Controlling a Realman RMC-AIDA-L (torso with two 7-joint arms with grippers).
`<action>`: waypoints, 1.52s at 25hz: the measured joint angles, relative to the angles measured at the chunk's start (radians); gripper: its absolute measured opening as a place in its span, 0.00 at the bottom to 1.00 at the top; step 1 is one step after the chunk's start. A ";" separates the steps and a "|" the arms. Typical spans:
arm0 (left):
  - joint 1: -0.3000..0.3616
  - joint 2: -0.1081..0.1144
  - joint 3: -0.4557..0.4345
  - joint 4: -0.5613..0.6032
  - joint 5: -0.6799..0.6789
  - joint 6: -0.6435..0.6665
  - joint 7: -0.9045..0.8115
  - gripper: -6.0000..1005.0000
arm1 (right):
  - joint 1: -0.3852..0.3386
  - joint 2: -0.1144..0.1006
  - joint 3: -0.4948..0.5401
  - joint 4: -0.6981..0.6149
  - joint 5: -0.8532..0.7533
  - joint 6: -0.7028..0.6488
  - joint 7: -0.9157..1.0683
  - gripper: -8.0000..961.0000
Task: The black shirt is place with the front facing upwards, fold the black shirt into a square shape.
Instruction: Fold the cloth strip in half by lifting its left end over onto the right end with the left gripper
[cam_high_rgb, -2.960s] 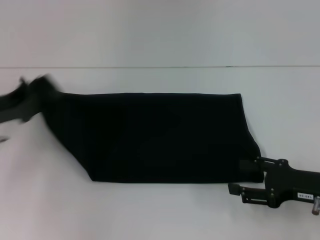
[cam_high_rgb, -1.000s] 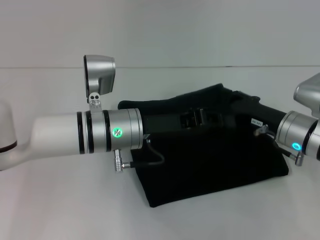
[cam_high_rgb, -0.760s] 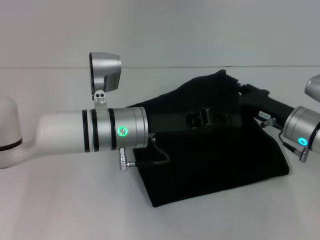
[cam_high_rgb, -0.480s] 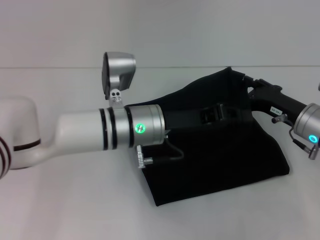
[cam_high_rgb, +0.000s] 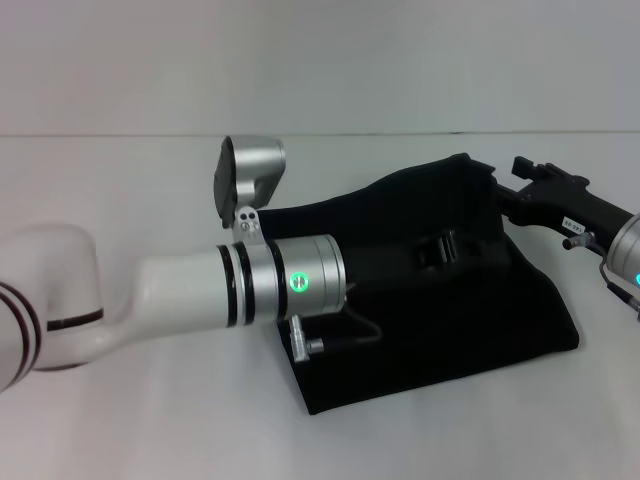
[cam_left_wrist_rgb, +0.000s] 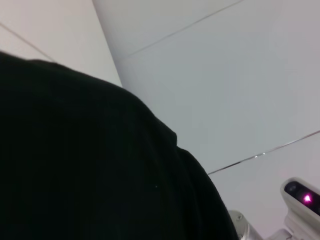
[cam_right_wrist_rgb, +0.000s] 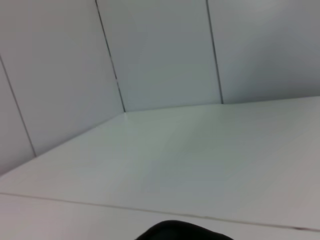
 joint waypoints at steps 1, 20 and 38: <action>-0.003 0.000 0.000 -0.011 0.000 -0.006 0.005 0.02 | -0.002 0.000 0.000 0.000 0.000 0.003 -0.002 0.85; -0.020 0.000 -0.111 -0.140 0.004 -0.091 0.100 0.07 | -0.155 -0.003 0.161 -0.018 0.000 -0.002 -0.015 0.85; -0.015 0.000 -0.161 -0.202 0.031 0.076 0.257 0.43 | -0.205 -0.004 0.208 -0.010 -0.012 -0.066 0.025 0.85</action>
